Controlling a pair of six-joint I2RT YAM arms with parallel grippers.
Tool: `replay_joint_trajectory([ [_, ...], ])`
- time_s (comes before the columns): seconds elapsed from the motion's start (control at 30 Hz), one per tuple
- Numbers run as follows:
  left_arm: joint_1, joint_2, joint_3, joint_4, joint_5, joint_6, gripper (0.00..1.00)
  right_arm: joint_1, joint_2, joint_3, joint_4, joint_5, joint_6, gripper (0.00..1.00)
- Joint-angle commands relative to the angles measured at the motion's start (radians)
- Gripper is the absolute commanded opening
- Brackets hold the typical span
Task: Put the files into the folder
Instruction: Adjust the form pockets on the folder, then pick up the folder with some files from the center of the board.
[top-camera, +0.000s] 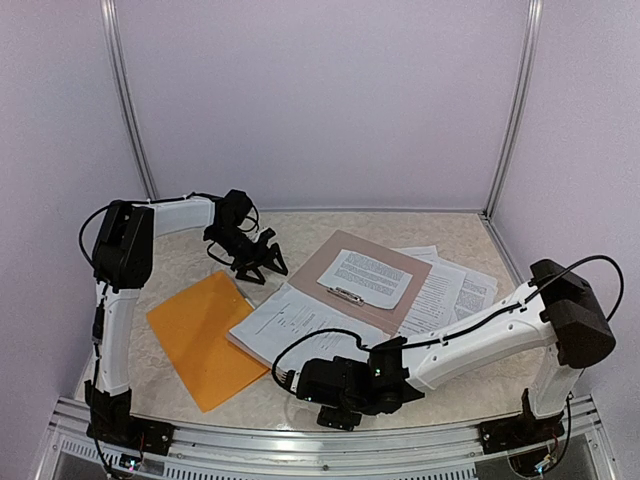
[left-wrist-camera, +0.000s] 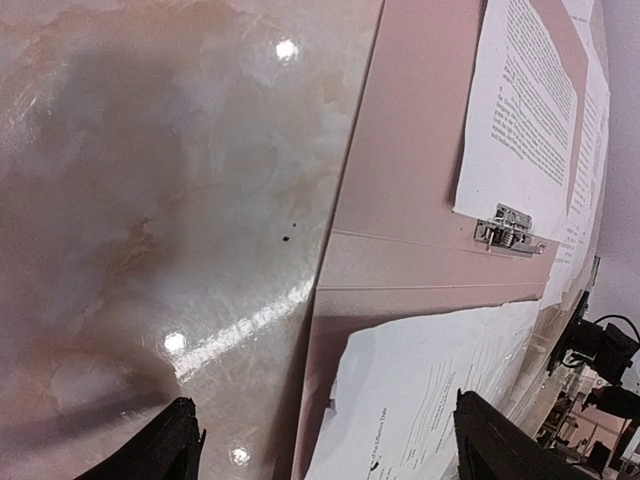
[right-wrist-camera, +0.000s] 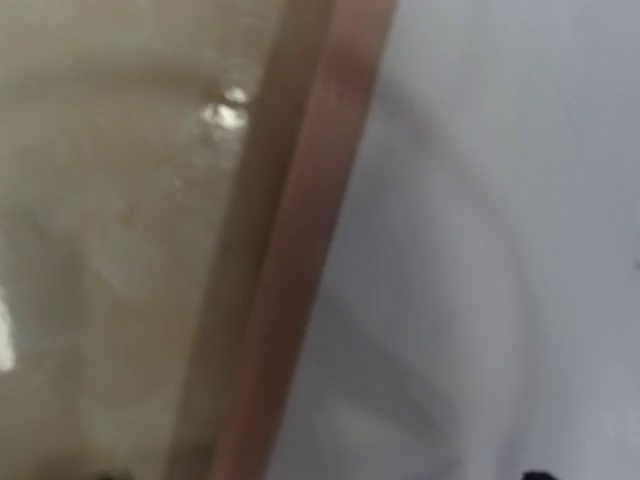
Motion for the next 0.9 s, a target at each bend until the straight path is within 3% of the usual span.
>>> replay_joint_trajectory([
  [0.0,0.007,-0.044,-0.001,0.032,-0.043,-0.032,0.84,0.041,0.054,0.058,-0.038,0.082,0.074,0.85],
  [0.17,0.008,-0.039,-0.002,0.050,-0.047,-0.042,0.84,0.099,0.178,0.163,-0.164,0.182,0.141,0.83],
  [0.4,0.008,-0.064,-0.014,0.052,-0.052,-0.039,0.85,0.113,0.266,0.230,-0.319,0.286,0.234,0.73],
  [0.87,0.007,-0.082,-0.012,0.026,-0.077,-0.027,0.87,0.126,0.298,0.315,-0.461,0.346,0.272,0.23],
])
